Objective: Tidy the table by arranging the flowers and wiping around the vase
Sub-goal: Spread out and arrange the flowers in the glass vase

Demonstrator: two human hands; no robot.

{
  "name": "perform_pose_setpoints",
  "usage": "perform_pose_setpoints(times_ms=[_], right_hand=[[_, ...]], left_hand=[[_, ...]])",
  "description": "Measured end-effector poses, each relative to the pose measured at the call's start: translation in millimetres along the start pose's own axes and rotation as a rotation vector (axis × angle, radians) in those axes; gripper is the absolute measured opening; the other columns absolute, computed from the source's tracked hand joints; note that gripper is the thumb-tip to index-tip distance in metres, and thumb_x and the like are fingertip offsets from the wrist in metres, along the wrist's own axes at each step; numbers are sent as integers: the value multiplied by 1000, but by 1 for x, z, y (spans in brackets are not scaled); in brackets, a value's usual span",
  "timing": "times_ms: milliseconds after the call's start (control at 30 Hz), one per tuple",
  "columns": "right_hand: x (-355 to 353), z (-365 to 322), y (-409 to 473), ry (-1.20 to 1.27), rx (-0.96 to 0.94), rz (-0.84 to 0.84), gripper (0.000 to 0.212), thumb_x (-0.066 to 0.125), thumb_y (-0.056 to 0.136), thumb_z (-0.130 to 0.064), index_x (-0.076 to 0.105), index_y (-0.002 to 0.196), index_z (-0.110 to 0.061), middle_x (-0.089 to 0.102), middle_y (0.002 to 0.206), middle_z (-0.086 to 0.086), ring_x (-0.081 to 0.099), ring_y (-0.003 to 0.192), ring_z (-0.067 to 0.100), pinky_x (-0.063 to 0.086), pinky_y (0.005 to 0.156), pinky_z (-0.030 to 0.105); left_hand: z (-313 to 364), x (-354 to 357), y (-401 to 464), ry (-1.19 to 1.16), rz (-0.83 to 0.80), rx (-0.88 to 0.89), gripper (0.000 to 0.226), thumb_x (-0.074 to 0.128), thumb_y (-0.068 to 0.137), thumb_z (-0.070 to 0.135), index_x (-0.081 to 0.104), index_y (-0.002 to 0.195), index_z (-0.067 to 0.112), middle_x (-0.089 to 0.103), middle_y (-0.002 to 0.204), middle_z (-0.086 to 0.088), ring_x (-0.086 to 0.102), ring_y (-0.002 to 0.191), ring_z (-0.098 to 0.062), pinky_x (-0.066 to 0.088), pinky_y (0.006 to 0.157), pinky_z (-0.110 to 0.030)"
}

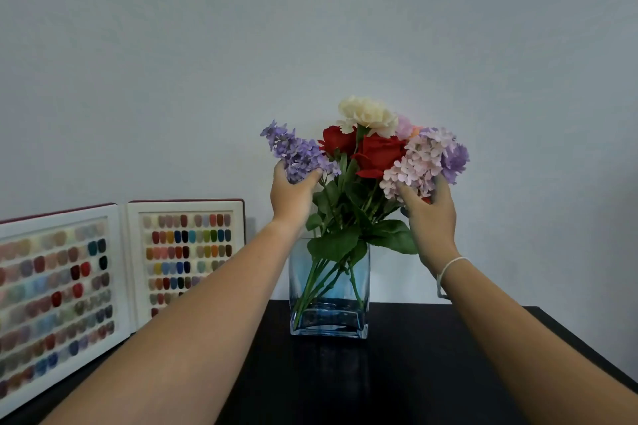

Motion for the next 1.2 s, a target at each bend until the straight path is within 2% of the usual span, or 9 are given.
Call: perform_pose_setpoints(times_ms=[133, 233, 333, 433, 567, 767, 967, 1067, 1200], right_hand=[[5, -4, 8, -26, -37, 15, 30, 58, 82, -22, 54, 112, -19, 62, 107, 1, 57, 94, 19, 50, 82, 36], [9, -7, 14, -43, -57, 40, 13, 56, 82, -16, 56, 95, -17, 60, 85, -3, 51, 71, 10, 43, 63, 14], [16, -11, 18, -68, -69, 48, 9, 55, 82, -12, 56, 89, -17, 56, 75, -11, 47, 62, 0, 35, 48, 1], [22, -16, 19, -83, -80, 41, 15, 53, 82, -9, 59, 94, -17, 58, 77, -10, 46, 61, -1, 36, 48, 4], [32, -24, 19, -88, -93, 7, 20, 47, 82, -4, 59, 96, -13, 53, 69, -9, 40, 50, 1, 33, 42, 8], [42, -35, 21, -162, -141, 3, 31, 45, 82, -1, 59, 108, -6, 53, 68, -6, 44, 45, -2, 31, 38, 4], [34, -24, 29, -196, -89, 49, 34, 43, 82, 0, 59, 111, -8, 55, 76, 0, 40, 51, 6, 32, 38, 3], [18, -13, 32, -202, -24, 121, 24, 42, 82, 0, 61, 91, -12, 51, 68, -4, 46, 61, 18, 43, 56, 18], [-5, 0, 41, -127, 106, 185, 22, 44, 84, -2, 63, 88, -13, 60, 84, 7, 58, 80, 27, 54, 81, 45]], left_hand=[[6, 3, 8, -33, 69, 3, 38, 60, 83, 12, 44, 117, 15, 57, 116, -8, 56, 109, -26, 45, 99, -46], [13, 5, 10, -63, 90, 37, 25, 56, 84, 4, 47, 103, 17, 55, 91, 4, 58, 98, -25, 51, 91, -43], [16, -1, 14, -96, 114, 57, 20, 55, 84, 3, 51, 99, 15, 57, 92, -3, 60, 98, -27, 53, 84, -37], [17, -14, 20, -90, 166, 79, 17, 56, 84, 5, 53, 91, 19, 60, 98, -9, 61, 99, -30, 54, 85, -41], [21, -36, 27, -168, 218, 87, 15, 58, 83, 2, 54, 92, 14, 58, 98, -11, 62, 95, -27, 55, 68, -26], [29, -61, 33, -209, 264, 119, 17, 57, 82, -1, 54, 95, 11, 57, 99, -12, 61, 93, -25, 57, 64, -21], [16, -67, 25, -260, 249, 82, 25, 55, 85, -1, 53, 107, 9, 57, 109, -12, 61, 101, -27, 57, 71, -23], [7, -73, 22, -301, 305, 46, 37, 52, 86, -2, 49, 122, 6, 53, 124, -16, 60, 105, -26, 57, 73, -25], [17, -73, 24, -325, 311, 66, 38, 51, 86, -3, 48, 124, 5, 52, 124, -18, 59, 105, -25, 57, 73, -27]])
Point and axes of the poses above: each hand's wrist, its own y-axis towards the middle knuckle, its own x-axis out of the palm, z = x × y, the point moved 5 cm from there along y, towards the middle knuckle
